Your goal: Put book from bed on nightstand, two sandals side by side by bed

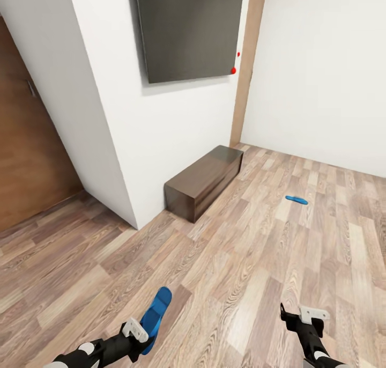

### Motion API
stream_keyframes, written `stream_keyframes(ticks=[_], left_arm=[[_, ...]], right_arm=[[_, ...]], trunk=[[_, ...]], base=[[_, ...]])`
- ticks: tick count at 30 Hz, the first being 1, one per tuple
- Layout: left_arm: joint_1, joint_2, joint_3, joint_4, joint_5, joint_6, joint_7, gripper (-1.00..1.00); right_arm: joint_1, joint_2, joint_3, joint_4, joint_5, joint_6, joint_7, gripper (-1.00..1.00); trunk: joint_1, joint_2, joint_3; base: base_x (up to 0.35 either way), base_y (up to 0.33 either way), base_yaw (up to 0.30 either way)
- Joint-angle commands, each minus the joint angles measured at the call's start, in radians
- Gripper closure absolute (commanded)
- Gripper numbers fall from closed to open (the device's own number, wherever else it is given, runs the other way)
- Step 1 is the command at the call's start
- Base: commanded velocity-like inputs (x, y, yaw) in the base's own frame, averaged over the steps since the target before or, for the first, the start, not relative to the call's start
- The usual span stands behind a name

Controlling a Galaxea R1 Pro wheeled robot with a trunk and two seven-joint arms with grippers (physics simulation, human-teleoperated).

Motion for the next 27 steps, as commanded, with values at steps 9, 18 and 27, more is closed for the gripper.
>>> stream_keyframes(ticks=[9, 18, 27], left_arm=[[0.000, 0.000, 0.009, 0.000, -0.010, -0.004, -0.002, 1.00], [0.000, 0.000, 0.009, 0.000, -0.010, -0.004, -0.002, 1.00], [0.000, 0.000, 0.009, 0.000, -0.010, -0.004, -0.002, 1.00]], right_arm=[[-0.002, 0.000, -0.006, 0.004, 0.000, -0.006, 0.003, -1.00], [-0.002, 0.000, -0.006, 0.004, 0.000, -0.006, 0.003, -1.00], [-0.002, 0.000, -0.006, 0.004, 0.000, -0.007, 0.002, -1.00]], trunk=[[0.000, -0.001, -0.005], [0.000, -0.001, -0.009], [0.000, -0.001, -0.013]], base=[[0.000, 0.000, -0.261], [0.000, 0.000, -0.261], [0.000, 0.000, -0.261]])
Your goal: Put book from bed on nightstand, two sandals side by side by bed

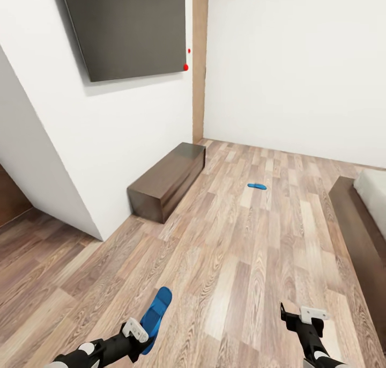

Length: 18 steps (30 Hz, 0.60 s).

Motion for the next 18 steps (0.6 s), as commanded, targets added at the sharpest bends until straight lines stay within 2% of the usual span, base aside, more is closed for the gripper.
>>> stream_keyframes(ticks=[1, 18], left_arm=[[0.000, 0.000, 0.009, 0.000, -0.010, -0.004, -0.002, 1.00], [0.000, 0.000, 0.009, 0.000, -0.010, -0.004, -0.002, 1.00]], right_arm=[[-0.002, 0.000, -0.006, 0.004, 0.000, -0.006, 0.002, -1.00], [-0.002, 0.000, -0.006, 0.004, 0.000, -0.006, 0.002, -1.00]], trunk=[[0.000, 0.000, -0.001], [0.000, 0.000, -0.009]], base=[[0.000, 0.000, -0.261], [0.000, 0.000, -0.261]])
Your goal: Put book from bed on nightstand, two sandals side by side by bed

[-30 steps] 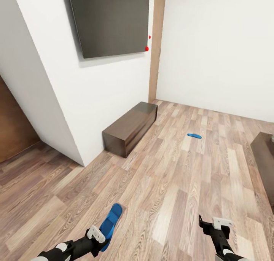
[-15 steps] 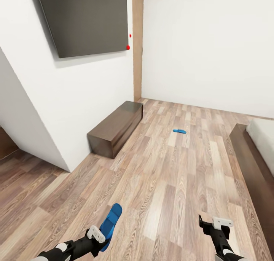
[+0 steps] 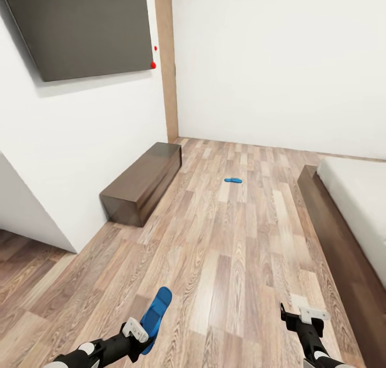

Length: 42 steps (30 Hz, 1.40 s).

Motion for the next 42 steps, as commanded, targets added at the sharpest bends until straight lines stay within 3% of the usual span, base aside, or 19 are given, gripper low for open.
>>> stream_keyframes(ticks=[1, 11, 18, 24, 33, 35, 39, 42], left_arm=[[0.000, 0.000, 0.009, 0.000, -0.010, -0.004, -0.002, 1.00], [0.000, 0.000, 0.009, 0.000, -0.010, -0.004, -0.002, 1.00], [0.003, -0.016, 0.008, 0.000, -0.011, 0.009, -0.013, 1.00], [0.055, -0.046, 0.007, 0.000, -0.013, 0.068, -0.014, 1.00], [0.074, -0.046, 0.009, 0.000, -0.011, 0.074, -0.011, 1.00], [0.099, -0.041, 0.011, -0.002, -0.009, 0.073, -0.005, 1.00], [0.111, 0.008, 0.019, -0.003, 0.005, 0.070, 0.018, 1.00], [0.113, 0.024, 0.052, -0.004, 0.061, 0.068, 0.111, 1.00]], right_arm=[[-0.002, 0.000, -0.006, 0.004, 0.000, -0.006, 0.002, -1.00], [-0.002, 0.000, -0.006, 0.004, 0.000, -0.006, 0.002, -1.00], [-0.002, 0.000, -0.006, 0.004, 0.000, -0.006, 0.002, -1.00], [-0.001, 0.001, -0.006, 0.005, 0.000, -0.006, 0.001, -1.00], [-0.001, 0.001, -0.006, 0.005, 0.000, -0.005, 0.003, -1.00], [-0.001, 0.001, -0.006, 0.006, 0.000, -0.005, 0.003, -1.00], [-0.001, 0.001, -0.006, 0.006, 0.000, -0.005, 0.002, -1.00], [-0.001, 0.001, -0.006, 0.006, 0.000, -0.005, 0.002, -1.00]], trunk=[[0.000, 0.000, -0.001], [0.000, 0.000, -0.006], [0.000, 0.000, -0.008], [0.000, 0.000, -0.008], [0.000, 0.000, -0.008], [0.000, 0.000, -0.008], [0.000, 0.000, -0.008], [0.000, 0.000, -0.008]], base=[[0.000, 0.000, -0.261], [0.000, 0.000, -0.261], [0.000, 0.000, -0.115], [0.000, 0.000, -0.004], [0.000, 0.000, -0.133], [0.000, 0.000, -0.273], [0.000, 0.000, -0.279], [0.000, 0.000, -0.281]])
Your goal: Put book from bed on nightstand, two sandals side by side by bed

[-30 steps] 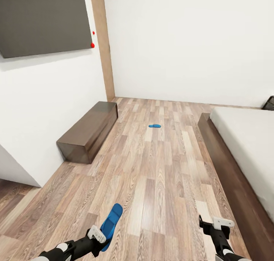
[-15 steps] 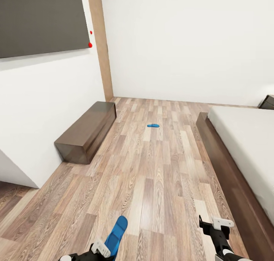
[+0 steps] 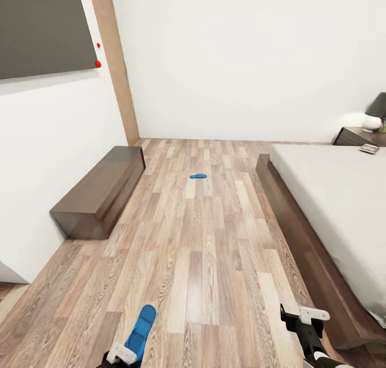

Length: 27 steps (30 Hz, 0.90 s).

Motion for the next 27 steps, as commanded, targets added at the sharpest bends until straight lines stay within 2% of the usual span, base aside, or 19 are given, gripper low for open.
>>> stream_keyframes(ticks=[1, 3, 7, 10, 18, 27], left_arm=[[0.000, 0.003, 0.006, 0.000, 0.006, -0.007, 0.034, 1.00], [0.001, 0.010, 0.015, 0.000, 0.032, -0.008, 0.092, 1.00], [0.001, 0.032, 0.018, 0.000, 0.041, -0.013, 0.111, 1.00], [0.001, 0.037, 0.018, 0.000, 0.042, -0.018, 0.114, 1.00], [0.001, 0.028, 0.015, 0.000, 0.041, -0.019, 0.114, 1.00], [0.001, 0.008, 0.015, 0.001, 0.044, -0.019, 0.116, 1.00]], right_arm=[[-0.002, 0.000, -0.006, 0.004, 0.000, -0.006, 0.002, -1.00], [-0.002, 0.000, -0.006, 0.004, 0.000, -0.006, 0.002, -1.00], [-0.002, 0.000, -0.006, 0.004, 0.000, -0.006, 0.002, -1.00], [-0.002, 0.000, -0.006, 0.004, 0.000, -0.006, 0.003, -1.00], [-0.002, -0.001, -0.007, 0.004, 0.000, -0.005, 0.005, -1.00], [-0.002, 0.000, -0.006, 0.004, 0.000, -0.005, 0.002, -1.00]], trunk=[[0.000, 0.000, -0.001], [0.000, 0.000, -0.001], [0.000, 0.000, -0.001], [0.000, 0.000, -0.001], [0.000, 0.000, -0.001], [0.000, 0.000, -0.001]], base=[[0.000, 0.000, -0.280], [0.000, 0.000, -0.275], [0.000, 0.000, -0.159], [0.000, 0.000, -0.030], [0.000, 0.000, -0.003], [0.000, 0.000, 0.000]])
